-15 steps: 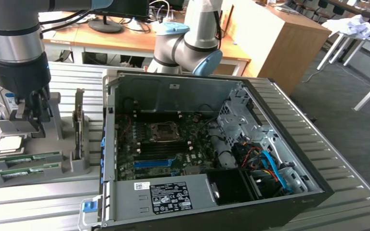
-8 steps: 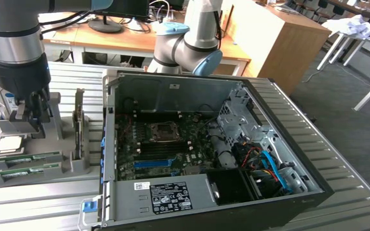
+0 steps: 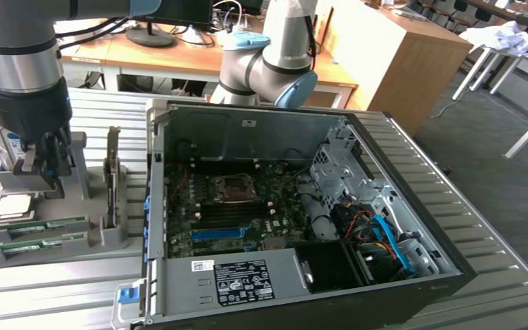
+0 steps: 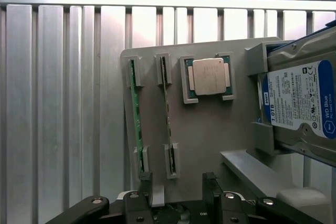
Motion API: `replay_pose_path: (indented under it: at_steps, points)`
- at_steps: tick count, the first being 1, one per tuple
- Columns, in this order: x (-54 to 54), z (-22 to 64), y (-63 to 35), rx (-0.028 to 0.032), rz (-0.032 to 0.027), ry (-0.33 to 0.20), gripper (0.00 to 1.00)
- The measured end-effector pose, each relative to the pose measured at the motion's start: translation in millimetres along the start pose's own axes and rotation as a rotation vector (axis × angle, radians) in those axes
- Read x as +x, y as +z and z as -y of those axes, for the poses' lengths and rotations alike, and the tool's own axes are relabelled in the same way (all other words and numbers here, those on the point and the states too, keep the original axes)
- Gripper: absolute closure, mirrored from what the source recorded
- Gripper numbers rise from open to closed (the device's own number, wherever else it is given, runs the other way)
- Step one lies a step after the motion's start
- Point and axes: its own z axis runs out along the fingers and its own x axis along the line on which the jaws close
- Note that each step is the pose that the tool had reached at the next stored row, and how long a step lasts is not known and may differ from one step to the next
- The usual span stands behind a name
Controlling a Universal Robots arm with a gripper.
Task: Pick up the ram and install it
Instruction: 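Pick up the ram and move it above insertion slot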
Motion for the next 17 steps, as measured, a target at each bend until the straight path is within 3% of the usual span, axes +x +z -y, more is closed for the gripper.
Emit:
replay_pose_path:
  at_steps: [17]
  points:
    - [0.2,-1.2,4.0,-0.0001,-0.0001,0.0,0.5]
